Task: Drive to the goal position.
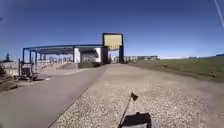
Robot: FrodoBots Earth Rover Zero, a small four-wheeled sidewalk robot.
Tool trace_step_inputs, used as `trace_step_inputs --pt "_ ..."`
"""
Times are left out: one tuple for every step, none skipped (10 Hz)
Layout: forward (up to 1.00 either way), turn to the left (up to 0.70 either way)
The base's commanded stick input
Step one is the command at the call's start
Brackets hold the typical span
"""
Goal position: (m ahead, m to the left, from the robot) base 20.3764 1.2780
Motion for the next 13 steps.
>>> trace_step_inputs --pt "1.0 0.0" --pt "1.0 0.0" --pt "1.0 0.0" --pt "1.0 0.0" --pt "1.0 0.0" --pt "1.0 0.0" --pt "1.0 0.0" --pt "1.0 0.0" --pt "1.0 0.0" --pt "1.0 0.0" --pt "1.0 0.0" --pt "1.0 0.0" --pt "1.0 0.0"
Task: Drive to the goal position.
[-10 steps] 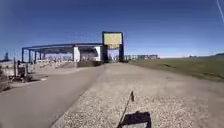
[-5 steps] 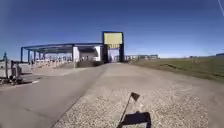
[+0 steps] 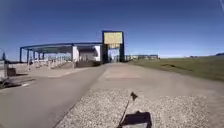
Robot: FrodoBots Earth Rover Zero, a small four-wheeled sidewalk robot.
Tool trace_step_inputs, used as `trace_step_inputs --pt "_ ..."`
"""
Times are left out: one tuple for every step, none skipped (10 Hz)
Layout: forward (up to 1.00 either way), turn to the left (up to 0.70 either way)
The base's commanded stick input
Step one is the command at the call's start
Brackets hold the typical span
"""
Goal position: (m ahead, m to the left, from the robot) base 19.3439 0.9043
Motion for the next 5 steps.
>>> trace_step_inputs --pt "1.0 0.0" --pt "1.0 0.0" --pt "1.0 0.0" --pt "1.0 -0.22" --pt "1.0 -0.37"
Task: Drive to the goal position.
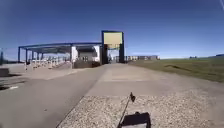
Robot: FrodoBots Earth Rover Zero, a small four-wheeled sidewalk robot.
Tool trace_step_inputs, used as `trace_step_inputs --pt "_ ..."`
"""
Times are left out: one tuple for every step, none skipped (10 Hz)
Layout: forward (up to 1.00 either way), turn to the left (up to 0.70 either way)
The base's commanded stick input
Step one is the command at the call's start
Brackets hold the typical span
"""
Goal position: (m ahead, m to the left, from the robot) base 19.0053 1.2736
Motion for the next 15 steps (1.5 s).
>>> trace_step_inputs --pt "1.0 -0.24" --pt "1.0 -0.04" --pt "1.0 -0.06" --pt "1.0 -0.14" --pt "1.0 -0.35" --pt "1.0 -0.28" --pt "1.0 0.0" --pt "1.0 0.0" --pt "1.0 -0.4" --pt "1.0 -0.4" --pt "1.0 -0.36" --pt "1.0 -0.17" --pt "1.0 0.0" --pt "1.0 0.0" --pt "1.0 0.0"
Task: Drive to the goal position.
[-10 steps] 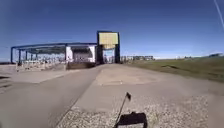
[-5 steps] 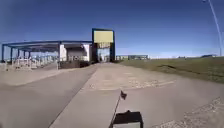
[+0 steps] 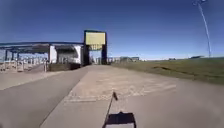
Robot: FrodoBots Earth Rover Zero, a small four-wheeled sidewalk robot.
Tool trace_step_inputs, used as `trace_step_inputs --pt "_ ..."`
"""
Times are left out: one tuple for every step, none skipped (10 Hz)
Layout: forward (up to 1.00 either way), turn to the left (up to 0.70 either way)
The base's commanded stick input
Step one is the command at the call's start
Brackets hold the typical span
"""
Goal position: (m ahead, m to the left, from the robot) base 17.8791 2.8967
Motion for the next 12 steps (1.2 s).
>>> trace_step_inputs --pt "1.0 0.0" --pt "1.0 0.0" --pt "1.0 0.0" --pt "1.0 0.0" --pt "1.0 0.0" --pt "1.0 0.0" --pt "1.0 0.0" --pt "1.0 0.0" --pt "1.0 0.0" --pt "1.0 0.0" --pt "1.0 0.0" --pt "1.0 0.0"
